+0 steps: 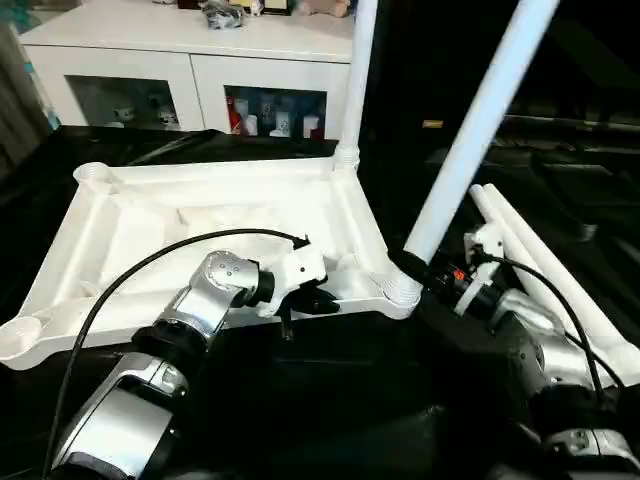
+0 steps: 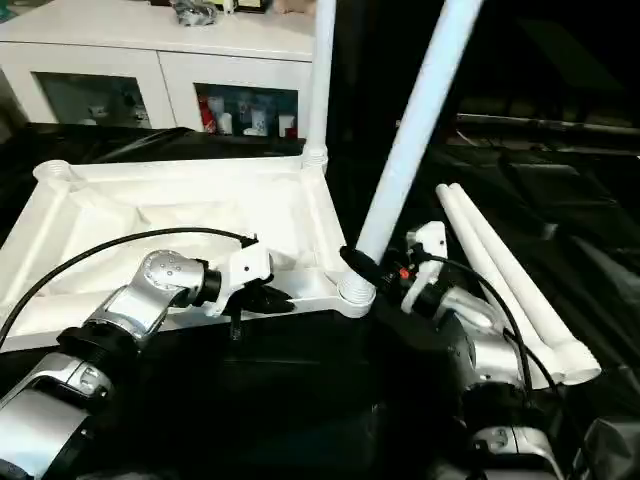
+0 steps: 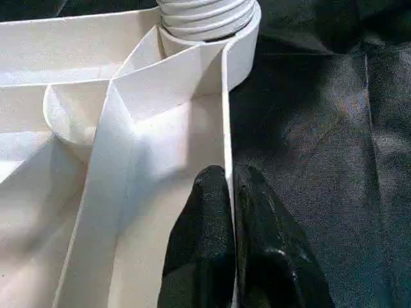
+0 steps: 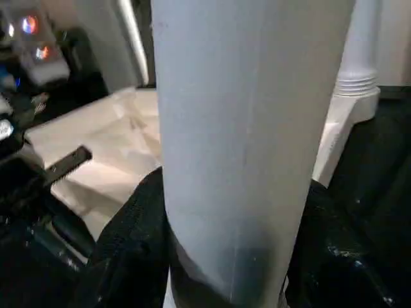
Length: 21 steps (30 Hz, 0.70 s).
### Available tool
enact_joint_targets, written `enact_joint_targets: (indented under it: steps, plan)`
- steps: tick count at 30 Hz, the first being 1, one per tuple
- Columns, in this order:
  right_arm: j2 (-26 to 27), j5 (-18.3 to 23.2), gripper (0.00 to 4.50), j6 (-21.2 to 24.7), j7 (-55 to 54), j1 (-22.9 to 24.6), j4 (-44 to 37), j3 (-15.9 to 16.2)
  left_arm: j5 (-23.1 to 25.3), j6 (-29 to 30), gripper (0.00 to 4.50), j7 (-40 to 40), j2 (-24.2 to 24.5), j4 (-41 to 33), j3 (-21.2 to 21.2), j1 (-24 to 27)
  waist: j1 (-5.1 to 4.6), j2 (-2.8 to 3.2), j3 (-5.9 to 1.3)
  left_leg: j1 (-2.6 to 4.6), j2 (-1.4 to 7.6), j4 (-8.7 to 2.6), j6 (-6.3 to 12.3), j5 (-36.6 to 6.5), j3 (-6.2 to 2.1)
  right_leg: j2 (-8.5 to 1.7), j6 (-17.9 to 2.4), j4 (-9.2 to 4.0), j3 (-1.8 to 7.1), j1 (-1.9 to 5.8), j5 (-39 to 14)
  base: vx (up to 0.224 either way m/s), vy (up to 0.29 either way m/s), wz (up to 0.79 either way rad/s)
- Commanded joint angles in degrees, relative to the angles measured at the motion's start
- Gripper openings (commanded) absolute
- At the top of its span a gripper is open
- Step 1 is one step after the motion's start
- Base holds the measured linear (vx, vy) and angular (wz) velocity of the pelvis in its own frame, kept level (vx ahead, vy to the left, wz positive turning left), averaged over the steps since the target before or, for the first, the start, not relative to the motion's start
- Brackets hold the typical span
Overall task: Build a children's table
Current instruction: Insert table leg to table base
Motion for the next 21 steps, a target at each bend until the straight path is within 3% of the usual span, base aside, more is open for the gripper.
enact_joint_targets:
  steps: [1,5,8,13,17,19,21]
  plan:
    - [0.1,-2.1,1.87,4.2,-1.7,5.0,5.7,0.8,-1.3,-1.1,0.0,2.0,0.6,-0.3,2.1,-1.1,-0.05,0.41,-1.67,1.22,4.54,-4.98,-1.13,-23.9,-2.83,-6.74,-9.4,-7.07,3.6,-0.12,-28.5,0.0,0.0,0.0]
    - [1.3,-0.7,1.87,4.3,-2.4,5.7,5.6,-0.4,-1.2,-1.2,0.0,2.1,0.7,-0.1,2.1,-1.1,-0.14,0.66,-1.6,1.14,4.56,-5.18,-1.48,-24.9,-3.01,-6.75,-9.5,-7.03,3.51,-0.09,-28.6,0.0,0.0,0.0]
    - [1.8,-1.6,1.87,2.2,-2.8,7.0,5.8,-0.2,-1.0,-1.5,0.0,1.9,1.0,0.2,2.2,-1.3,-0.14,1.27,-1.51,1.33,4.56,-5.23,-2.03,-26.2,-3.11,-6.81,-9.3,-7.2,3.54,-0.26,-29.4,0.0,0.0,0.0]
    - [0.8,-5.8,1.87,-1.3,-2.8,7.5,6.0,3.3,-0.4,-2.0,0.0,1.7,1.5,0.7,1.8,-1.7,-0.25,1.28,-1.69,0.92,4.6,-5.59,-1.68,-23.3,-2.85,-6.63,-10.3,-6.99,3.34,0.27,-23.7,0.0,0.0,0.0]
    - [-0.2,-9.3,1.87,-4.1,-0.7,5.9,10.1,6.1,0.2,-2.6,0.0,1.5,1.9,1.0,1.2,-1.9,-0.36,1.22,-1.61,1.12,4.51,-5.4,-1.37,-23.9,-2.8,-6.78,-10.2,-7.22,3.43,0.17,-26.2,0.0,0.0,0.0]
    - [-0.5,-10.2,1.87,-4.3,0.1,5.1,11.4,7.0,0.3,-2.7,0.0,1.5,2.0,1.0,1.1,-1.9,-0.45,0.63,-1.54,1.07,4.57,-5.4,-0.93,-23.8,-2.81,-6.86,-9.9,-7.37,3.41,0.12,-27.8,0.0,0.0,0.0]
    - [-0.6,-10.5,1.87,-4.5,0.7,4.6,12.2,7.5,0.3,-2.7,0.0,1.5,2.1,1.1,1.1,-1.9,-0.45,0.68,-1.54,1.19,4.62,-5.4,-0.95,-24.4,-2.92,-6.93,-9.7,-7.33,3.4,-0.07,-28.9,0.0,0.0,0.0]
